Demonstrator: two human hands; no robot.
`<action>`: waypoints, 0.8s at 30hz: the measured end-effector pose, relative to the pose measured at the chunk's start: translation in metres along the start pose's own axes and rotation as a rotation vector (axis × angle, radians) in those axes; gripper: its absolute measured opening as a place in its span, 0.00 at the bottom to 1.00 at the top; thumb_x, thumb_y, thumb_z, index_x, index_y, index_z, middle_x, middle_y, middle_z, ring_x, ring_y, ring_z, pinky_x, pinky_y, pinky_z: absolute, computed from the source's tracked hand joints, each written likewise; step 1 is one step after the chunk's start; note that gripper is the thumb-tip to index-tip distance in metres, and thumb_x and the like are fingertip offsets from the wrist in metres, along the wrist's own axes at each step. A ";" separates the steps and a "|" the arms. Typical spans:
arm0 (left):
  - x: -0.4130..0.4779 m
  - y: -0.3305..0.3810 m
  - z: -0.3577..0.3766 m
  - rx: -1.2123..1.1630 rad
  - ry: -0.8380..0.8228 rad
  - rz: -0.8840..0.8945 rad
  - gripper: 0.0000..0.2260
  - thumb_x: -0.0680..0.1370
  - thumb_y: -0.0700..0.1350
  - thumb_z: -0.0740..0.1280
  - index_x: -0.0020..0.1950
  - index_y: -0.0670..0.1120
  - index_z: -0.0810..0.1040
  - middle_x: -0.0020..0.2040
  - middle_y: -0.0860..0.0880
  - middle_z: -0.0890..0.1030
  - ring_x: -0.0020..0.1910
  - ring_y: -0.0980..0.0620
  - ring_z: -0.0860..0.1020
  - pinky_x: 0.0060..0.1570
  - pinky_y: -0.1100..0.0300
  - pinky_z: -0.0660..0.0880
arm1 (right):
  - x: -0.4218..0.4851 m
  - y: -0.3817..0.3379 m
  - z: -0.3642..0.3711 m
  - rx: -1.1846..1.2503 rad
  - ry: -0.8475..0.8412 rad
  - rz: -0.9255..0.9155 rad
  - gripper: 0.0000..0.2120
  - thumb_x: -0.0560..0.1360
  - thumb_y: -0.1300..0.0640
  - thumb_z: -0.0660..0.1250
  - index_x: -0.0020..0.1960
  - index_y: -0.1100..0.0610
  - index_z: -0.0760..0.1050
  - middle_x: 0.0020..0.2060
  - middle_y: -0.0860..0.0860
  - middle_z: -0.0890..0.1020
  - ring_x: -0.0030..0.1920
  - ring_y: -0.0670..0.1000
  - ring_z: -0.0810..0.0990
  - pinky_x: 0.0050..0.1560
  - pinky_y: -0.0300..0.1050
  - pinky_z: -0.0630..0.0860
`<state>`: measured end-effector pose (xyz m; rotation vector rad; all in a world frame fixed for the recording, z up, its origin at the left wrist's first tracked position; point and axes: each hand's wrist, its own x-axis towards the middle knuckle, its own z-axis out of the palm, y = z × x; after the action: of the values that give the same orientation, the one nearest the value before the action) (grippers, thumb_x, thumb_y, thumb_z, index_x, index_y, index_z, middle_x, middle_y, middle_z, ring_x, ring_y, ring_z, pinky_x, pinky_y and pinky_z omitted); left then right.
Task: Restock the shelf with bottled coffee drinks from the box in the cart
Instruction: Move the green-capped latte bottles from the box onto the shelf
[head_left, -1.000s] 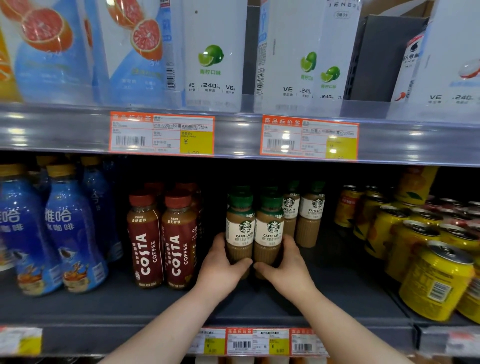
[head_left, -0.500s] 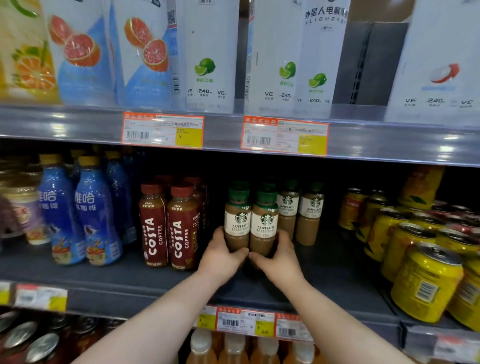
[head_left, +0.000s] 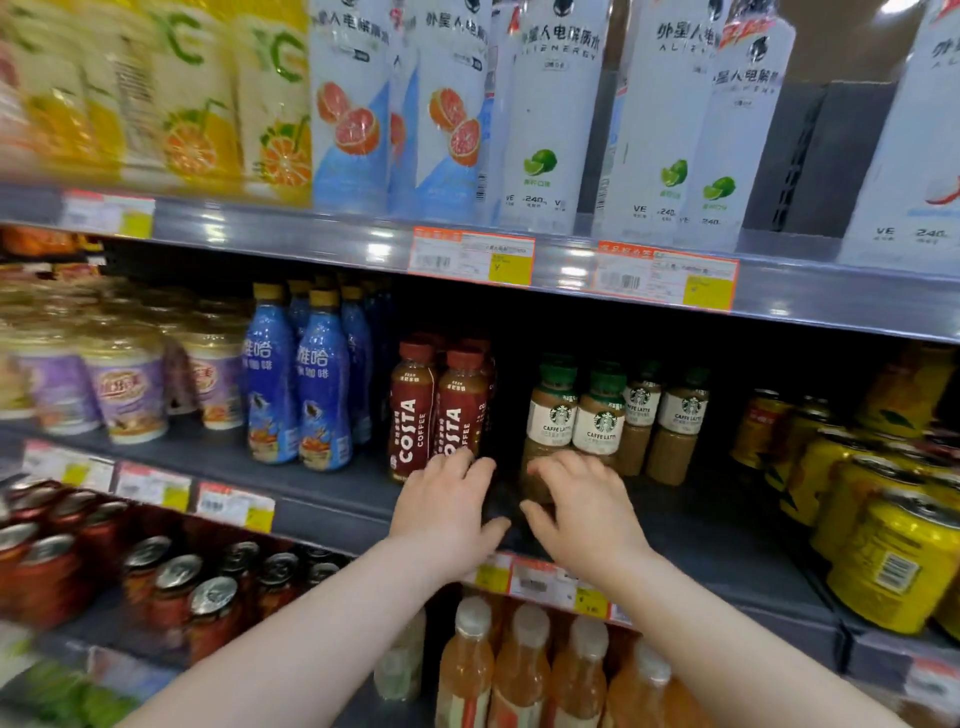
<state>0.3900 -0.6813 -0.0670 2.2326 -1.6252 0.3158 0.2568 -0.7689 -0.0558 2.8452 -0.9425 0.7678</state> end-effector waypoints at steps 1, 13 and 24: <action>-0.011 -0.011 -0.005 0.042 -0.005 -0.007 0.29 0.76 0.60 0.60 0.73 0.50 0.59 0.71 0.49 0.63 0.69 0.47 0.63 0.66 0.52 0.63 | 0.000 -0.015 0.002 0.019 -0.029 -0.002 0.19 0.77 0.47 0.60 0.67 0.48 0.67 0.62 0.46 0.71 0.64 0.51 0.68 0.65 0.48 0.64; -0.236 -0.212 -0.078 0.230 -0.154 -0.486 0.31 0.74 0.63 0.60 0.72 0.49 0.60 0.70 0.48 0.64 0.69 0.45 0.62 0.67 0.49 0.63 | -0.032 -0.278 0.082 0.119 -0.283 -0.322 0.21 0.75 0.46 0.60 0.68 0.48 0.66 0.65 0.47 0.71 0.66 0.53 0.68 0.65 0.49 0.65; -0.436 -0.323 -0.131 0.282 -0.207 -0.895 0.31 0.74 0.65 0.60 0.72 0.51 0.61 0.69 0.49 0.66 0.68 0.46 0.64 0.67 0.51 0.63 | -0.095 -0.488 0.134 0.195 -0.495 -0.647 0.24 0.75 0.46 0.60 0.69 0.49 0.64 0.66 0.49 0.70 0.67 0.54 0.67 0.64 0.47 0.63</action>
<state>0.5638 -0.1606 -0.1654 3.0079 -0.5283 0.0634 0.5294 -0.3458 -0.1655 3.2600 0.0926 0.0884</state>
